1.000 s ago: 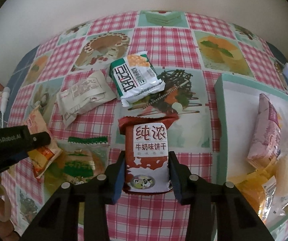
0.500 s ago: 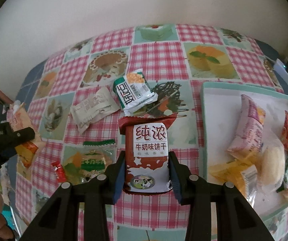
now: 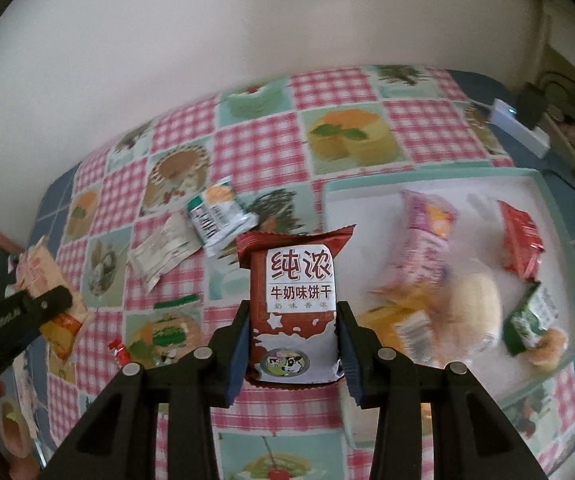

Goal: Organize snacks
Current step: 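Grip the DALIYUAN Swiss roll packet with the left tool while the right tool grips the brown milk biscuit packet, then carry the Swiss roll with the left tool and milk biscuit packet with the right tool over the tray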

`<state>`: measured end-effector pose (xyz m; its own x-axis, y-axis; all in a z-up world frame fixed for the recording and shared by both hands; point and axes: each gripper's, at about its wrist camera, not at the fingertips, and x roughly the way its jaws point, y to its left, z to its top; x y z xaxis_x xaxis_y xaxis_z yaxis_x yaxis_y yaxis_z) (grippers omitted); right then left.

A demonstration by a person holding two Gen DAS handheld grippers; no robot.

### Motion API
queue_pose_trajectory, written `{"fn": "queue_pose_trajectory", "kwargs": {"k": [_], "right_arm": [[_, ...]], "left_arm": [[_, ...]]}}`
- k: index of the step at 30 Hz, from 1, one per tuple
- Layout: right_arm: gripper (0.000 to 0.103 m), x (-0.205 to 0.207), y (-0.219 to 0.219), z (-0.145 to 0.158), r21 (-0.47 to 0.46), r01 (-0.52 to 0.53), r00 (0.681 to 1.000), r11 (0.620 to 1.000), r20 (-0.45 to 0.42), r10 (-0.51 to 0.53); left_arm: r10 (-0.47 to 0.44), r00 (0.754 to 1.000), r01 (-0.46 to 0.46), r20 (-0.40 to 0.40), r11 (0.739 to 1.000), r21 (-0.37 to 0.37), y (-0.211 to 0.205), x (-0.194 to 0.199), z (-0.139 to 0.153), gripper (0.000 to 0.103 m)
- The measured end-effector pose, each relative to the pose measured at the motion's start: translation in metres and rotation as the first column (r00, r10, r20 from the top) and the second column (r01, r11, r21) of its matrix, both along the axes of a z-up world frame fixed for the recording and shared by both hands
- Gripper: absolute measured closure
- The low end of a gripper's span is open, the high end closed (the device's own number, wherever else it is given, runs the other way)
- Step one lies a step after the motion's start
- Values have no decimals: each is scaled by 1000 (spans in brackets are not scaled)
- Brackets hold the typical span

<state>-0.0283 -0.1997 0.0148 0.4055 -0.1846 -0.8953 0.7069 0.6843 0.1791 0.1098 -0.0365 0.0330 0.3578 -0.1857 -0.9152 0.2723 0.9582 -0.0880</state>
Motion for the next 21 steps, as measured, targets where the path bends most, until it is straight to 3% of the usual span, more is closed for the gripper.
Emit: {"fn": "queue_pose_trajectory", "kwargs": {"k": [9,21], "right_arm": [[61,-36,-37,15,-4,131,991,991,17,-131],[61,-78,-84,25,-4,263,964,965,33,-263]], "left_arm": [[-64,997,64,33,998,3,-30,-15,15,65],[-146,989,146,17,989,-11,-59,-37,16,65]]}}
